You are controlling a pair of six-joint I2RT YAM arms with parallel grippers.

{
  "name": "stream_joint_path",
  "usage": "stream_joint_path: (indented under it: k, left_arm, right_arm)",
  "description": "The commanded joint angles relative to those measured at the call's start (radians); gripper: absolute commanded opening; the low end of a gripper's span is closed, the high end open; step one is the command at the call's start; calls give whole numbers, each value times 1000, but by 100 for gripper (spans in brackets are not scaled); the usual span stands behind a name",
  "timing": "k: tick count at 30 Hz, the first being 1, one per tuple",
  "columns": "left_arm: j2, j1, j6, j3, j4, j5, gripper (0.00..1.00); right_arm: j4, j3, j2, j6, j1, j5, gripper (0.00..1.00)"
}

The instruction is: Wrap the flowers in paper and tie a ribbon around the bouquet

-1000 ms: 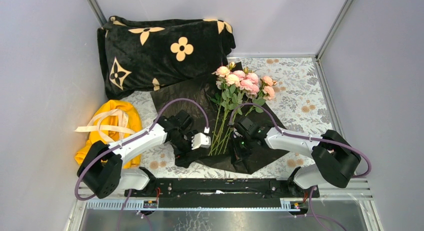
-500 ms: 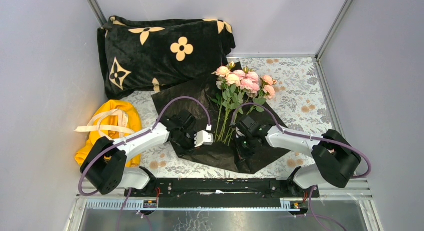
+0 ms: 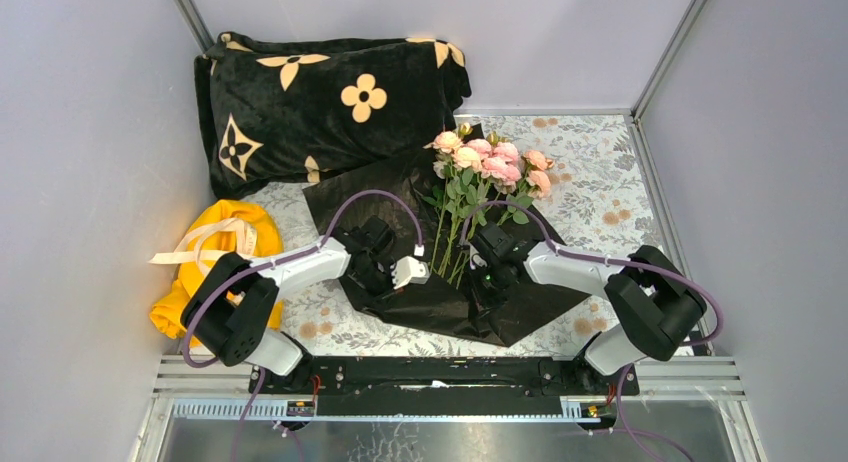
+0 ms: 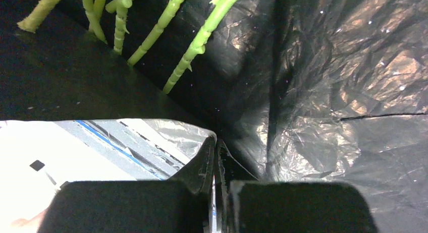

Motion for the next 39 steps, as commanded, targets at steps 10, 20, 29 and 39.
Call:
stream_joint_path:
  k: [10, 20, 29, 39]
  left_arm:
    - [86, 15, -125, 1, 15, -125, 0]
    - [113, 15, -131, 59, -44, -116, 0]
    - [102, 15, -114, 38, -38, -103, 0]
    - [114, 15, -116, 42, -32, -97, 0]
  right_arm:
    - [-279, 142, -136, 66, -17, 333, 28]
    - [-554, 237, -270, 492, 139, 517, 46]
    - [-259, -63, -342, 1084, 310, 487, 63]
    - [-219, -116, -241, 1248, 361, 492, 66]
